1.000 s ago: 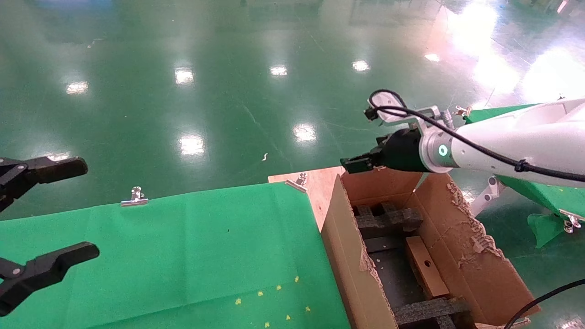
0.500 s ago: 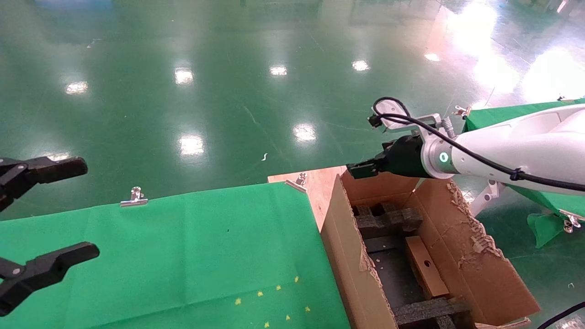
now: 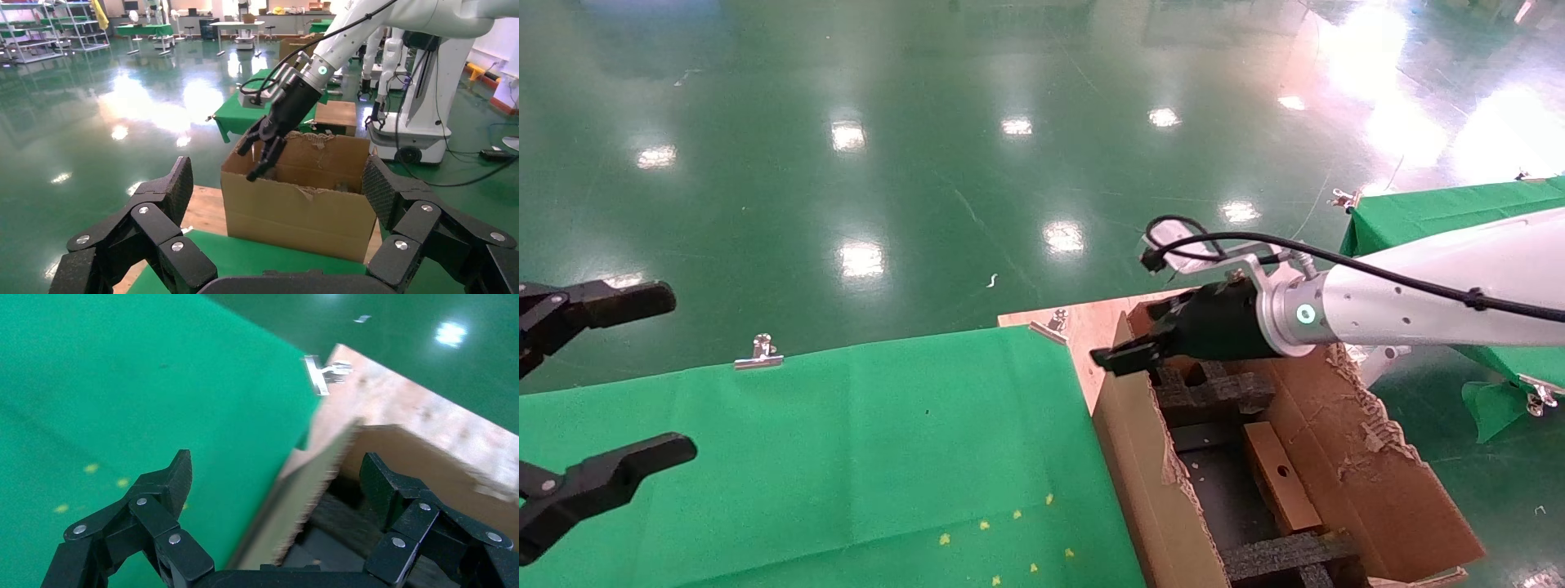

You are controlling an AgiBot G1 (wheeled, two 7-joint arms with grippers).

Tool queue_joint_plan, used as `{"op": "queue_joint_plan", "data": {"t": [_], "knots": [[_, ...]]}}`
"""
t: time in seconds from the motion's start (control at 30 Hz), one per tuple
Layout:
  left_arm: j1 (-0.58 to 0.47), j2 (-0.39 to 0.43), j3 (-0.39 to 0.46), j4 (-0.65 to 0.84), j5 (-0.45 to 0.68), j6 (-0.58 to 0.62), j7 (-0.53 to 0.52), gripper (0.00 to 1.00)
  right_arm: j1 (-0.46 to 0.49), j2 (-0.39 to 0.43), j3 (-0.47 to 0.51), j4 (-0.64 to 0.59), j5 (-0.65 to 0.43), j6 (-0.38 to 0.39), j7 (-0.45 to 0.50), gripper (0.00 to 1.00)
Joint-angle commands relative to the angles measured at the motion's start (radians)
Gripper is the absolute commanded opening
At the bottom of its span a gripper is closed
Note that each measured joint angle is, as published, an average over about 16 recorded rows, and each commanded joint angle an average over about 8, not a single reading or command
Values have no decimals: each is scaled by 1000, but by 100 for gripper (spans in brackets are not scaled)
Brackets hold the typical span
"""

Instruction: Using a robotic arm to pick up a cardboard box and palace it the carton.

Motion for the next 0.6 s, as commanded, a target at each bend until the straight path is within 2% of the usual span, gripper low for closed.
{"op": "queue_joint_plan", "data": {"t": [0.03,0.6], "knots": [[0,0,0,0,0,0,0,100,-21,0,35,-3,42,-23,-49,100],[0,0,0,0,0,0,0,100,-201,-2,331,-26,404,-215,-467,100]]}}
